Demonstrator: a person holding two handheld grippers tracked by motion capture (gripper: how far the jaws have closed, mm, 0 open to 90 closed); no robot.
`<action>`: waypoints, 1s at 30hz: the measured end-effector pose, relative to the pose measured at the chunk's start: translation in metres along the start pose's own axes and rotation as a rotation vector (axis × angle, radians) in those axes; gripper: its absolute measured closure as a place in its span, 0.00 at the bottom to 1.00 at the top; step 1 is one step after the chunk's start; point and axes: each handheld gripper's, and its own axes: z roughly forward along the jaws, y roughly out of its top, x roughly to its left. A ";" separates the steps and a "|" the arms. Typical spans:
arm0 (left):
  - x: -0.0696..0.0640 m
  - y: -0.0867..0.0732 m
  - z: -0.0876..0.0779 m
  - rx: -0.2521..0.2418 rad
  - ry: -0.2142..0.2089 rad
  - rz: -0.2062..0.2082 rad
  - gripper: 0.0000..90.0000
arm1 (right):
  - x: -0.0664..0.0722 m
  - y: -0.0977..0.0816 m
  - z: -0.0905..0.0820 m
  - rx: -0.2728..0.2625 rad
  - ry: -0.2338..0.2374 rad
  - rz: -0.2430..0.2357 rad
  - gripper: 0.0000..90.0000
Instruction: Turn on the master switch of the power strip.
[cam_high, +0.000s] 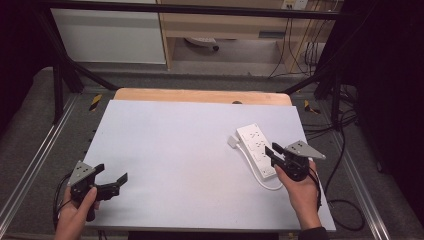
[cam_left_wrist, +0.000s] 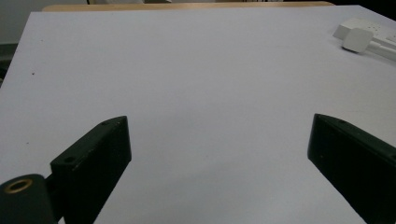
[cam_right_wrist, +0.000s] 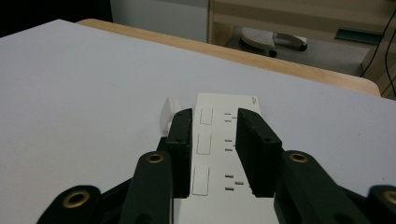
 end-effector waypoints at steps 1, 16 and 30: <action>0.000 0.000 0.000 0.001 -0.002 0.000 0.07 | 0.000 -0.001 0.003 -0.001 0.002 0.000 0.80; 0.000 0.000 0.000 0.001 -0.001 0.003 0.07 | 0.008 -0.008 0.013 0.018 0.050 -0.023 0.96; 0.000 0.000 0.000 0.000 -0.003 0.002 0.07 | 0.007 -0.022 0.018 0.136 0.055 -0.012 1.00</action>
